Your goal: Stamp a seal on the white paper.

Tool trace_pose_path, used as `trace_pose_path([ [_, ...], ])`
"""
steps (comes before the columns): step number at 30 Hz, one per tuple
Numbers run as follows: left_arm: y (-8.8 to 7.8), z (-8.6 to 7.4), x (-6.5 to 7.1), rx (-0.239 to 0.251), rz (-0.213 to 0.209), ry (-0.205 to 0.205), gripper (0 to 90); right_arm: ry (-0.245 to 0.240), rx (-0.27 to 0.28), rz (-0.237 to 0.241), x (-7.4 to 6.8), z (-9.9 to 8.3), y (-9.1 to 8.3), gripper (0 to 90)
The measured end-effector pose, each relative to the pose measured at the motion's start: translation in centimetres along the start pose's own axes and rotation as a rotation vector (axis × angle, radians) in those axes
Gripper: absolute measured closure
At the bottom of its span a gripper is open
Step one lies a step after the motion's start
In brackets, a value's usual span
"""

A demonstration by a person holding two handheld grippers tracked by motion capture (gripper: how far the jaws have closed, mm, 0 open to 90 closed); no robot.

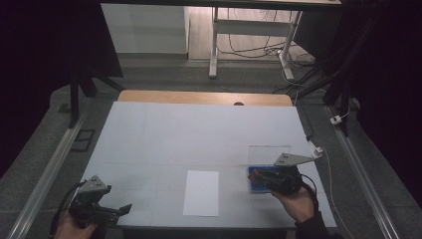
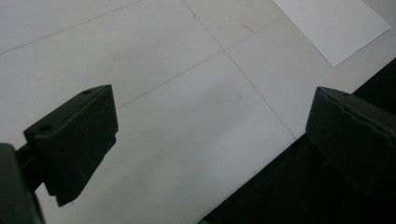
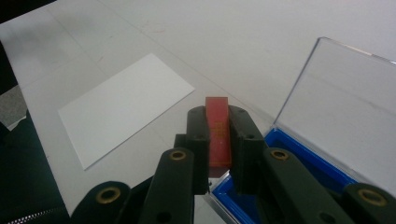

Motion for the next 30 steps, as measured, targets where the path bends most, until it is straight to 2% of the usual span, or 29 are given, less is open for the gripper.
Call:
trace_pose_path([
  [12, 0.0, 0.0, 0.0, 0.001, -0.001, -0.003, 2.9, -0.02, -0.013, 0.048, -0.8, 0.8, 1.3, 79.3],
  [14, 0.0, 0.0, 0.0, 0.0, -0.001, -0.003, 2.9, -0.037, -0.025, 0.045, -0.9, 0.9, 1.6, 79.3],
  [23, 0.0, 0.0, 0.0, 0.0, -0.001, -0.005, 2.9, -0.052, -0.031, 0.065, -1.5, 1.7, 2.6, 79.2],
  [30, 0.0, 0.0, -0.1, 0.0, -0.001, -0.005, 2.9, -0.069, -0.058, 0.091, -2.3, 1.9, 4.1, 79.3],
])
Point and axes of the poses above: each handheld gripper's, and its own axes: y roughly forward along the jaws, z roughly out of its top, x roughly to its right, the point moved 6 cm from there along y, roughly forward along the jaws, and after that the axes turned 7 degrees about z, right-handed, at the moved point
